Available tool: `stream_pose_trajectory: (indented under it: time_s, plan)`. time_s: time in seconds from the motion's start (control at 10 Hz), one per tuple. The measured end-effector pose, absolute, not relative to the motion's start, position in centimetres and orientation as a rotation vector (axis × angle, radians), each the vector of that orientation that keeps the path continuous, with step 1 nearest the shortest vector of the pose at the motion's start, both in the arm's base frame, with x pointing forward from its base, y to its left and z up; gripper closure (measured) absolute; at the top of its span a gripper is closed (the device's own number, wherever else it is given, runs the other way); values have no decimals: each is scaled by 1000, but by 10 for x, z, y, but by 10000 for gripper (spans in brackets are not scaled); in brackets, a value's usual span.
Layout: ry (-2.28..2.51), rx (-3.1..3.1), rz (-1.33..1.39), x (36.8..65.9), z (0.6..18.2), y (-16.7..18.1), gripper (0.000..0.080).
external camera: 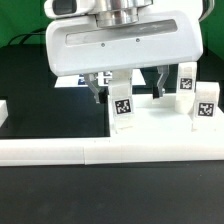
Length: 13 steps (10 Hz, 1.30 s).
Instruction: Assemble square table
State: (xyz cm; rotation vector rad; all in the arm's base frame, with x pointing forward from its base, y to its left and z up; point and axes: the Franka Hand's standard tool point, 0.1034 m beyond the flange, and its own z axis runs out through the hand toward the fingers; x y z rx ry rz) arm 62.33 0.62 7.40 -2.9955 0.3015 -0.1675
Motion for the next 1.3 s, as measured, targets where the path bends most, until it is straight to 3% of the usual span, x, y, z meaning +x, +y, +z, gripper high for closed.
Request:
stream_pose_trajectory:
  time_s: [0.1,0.3,0.5,1.3]
  plan:
    - [363,-2987,-163,623,74,6,190]
    - [414,-2978,-160,623,74,6,462]
    - [702,-2917,-140,623,73,3,505]
    - [2169,-1882,25,621,70,3,505]
